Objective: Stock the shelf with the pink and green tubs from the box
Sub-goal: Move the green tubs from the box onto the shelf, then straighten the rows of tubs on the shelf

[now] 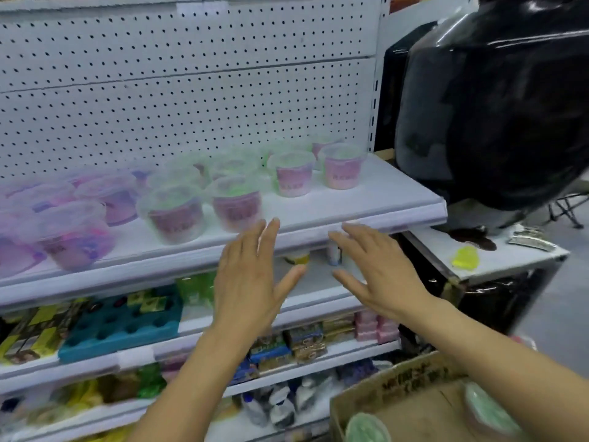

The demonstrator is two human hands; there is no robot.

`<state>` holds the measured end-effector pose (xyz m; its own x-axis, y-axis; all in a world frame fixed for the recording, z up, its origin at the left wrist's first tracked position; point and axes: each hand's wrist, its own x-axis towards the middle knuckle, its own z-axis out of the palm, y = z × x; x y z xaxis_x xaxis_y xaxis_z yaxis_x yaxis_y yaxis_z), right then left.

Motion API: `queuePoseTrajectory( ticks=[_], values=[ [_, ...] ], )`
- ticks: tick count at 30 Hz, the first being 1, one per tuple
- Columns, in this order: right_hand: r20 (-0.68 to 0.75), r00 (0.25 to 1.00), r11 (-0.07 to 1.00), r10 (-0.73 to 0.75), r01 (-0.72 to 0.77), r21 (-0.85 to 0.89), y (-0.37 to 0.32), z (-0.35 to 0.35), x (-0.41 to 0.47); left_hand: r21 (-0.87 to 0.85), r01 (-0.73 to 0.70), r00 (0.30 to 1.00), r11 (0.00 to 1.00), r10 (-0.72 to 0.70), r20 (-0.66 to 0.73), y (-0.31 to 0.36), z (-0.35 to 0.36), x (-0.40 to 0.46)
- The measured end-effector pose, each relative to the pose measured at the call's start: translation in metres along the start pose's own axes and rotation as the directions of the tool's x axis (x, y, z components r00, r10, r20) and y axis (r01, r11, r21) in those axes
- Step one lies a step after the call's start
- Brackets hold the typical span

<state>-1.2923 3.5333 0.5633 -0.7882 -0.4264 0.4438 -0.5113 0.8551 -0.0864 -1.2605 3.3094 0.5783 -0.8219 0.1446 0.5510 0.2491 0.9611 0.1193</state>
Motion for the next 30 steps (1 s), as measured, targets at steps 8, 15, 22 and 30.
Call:
queuePoseTrajectory(
  ticks=[8, 15, 22, 30],
  values=[
    [0.088, 0.994, 0.996, 0.065, -0.07, 0.061, 0.099, 0.003, -0.111, -0.141, 0.017, 0.97, 0.99, 0.018, 0.244, 0.122, 0.067, -0.04],
    [0.367, 0.882, 0.939, 0.295, -0.339, 0.062, 0.186, 0.043, -0.196, -0.228, 0.25, 0.826, 0.941, -0.085, 0.557, 0.194, 0.165, -0.087],
    [0.625, 0.672, 0.807, 0.398, -0.581, 0.11, 0.23, 0.113, -0.265, -0.109, 0.453, 0.536, 0.885, -0.172, 0.826, 0.201, 0.275, -0.143],
    [0.772, 0.364, 0.684, 0.521, -0.719, -0.122, 0.294, 0.225, -0.33, 0.209, 0.416, 0.319, 0.885, -0.357, 0.878, 0.174, 0.396, -0.201]
  ],
)
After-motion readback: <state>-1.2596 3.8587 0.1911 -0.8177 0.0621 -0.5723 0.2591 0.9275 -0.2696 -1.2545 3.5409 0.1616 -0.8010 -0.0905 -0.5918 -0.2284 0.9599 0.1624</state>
